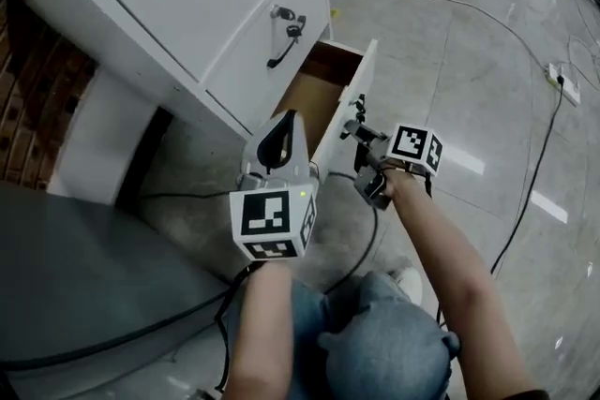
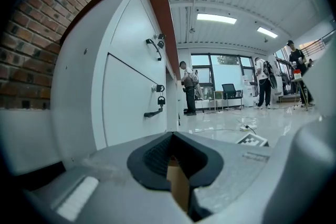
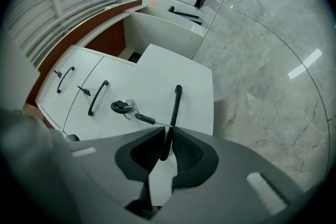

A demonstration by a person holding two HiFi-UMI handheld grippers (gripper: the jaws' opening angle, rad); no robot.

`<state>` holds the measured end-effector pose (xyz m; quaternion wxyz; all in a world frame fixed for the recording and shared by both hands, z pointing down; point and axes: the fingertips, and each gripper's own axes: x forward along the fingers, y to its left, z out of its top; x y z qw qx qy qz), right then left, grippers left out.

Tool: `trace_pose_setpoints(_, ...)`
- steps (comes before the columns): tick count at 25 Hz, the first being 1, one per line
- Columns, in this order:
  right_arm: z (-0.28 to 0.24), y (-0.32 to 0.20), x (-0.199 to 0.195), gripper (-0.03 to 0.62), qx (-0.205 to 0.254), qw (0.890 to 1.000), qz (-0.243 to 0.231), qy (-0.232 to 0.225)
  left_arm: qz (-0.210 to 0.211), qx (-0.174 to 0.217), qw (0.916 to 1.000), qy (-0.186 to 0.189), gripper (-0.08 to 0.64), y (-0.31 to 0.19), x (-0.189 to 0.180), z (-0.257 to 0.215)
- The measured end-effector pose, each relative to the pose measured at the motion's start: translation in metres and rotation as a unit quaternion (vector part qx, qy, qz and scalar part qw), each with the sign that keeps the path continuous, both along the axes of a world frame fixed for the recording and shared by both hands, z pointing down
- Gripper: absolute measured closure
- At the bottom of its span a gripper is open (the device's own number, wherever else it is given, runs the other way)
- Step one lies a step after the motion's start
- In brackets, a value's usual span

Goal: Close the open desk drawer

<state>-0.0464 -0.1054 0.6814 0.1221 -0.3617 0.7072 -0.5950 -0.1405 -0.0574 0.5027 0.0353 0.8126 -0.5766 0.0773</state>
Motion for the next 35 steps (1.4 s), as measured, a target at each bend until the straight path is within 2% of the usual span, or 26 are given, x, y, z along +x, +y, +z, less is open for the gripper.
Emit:
trace_pose_setpoints(9, 0.0, -0.009, -0.005, 0.548, 0.0, 1.0, 0.002, 0.002, -0.014, 0.002, 0.9999, 0.001, 0.56, 0.005, -0.016, 0.001)
trace_pose_setpoints(24, -0.002, -0.024, -0.04, 0.545, 0.005, 1.0, -0.021, 0.009, -0.021, 0.002, 0.9997, -0.014, 0.56, 0.017, -0.032, 0.007)
trace_pose_setpoints(35, -0.001, -0.035, -0.063, 0.545, 0.005, 0.999, -0.033, 0.006, -0.033, -0.018, 0.999, -0.023, 0.56, 0.019, -0.043, 0.015)
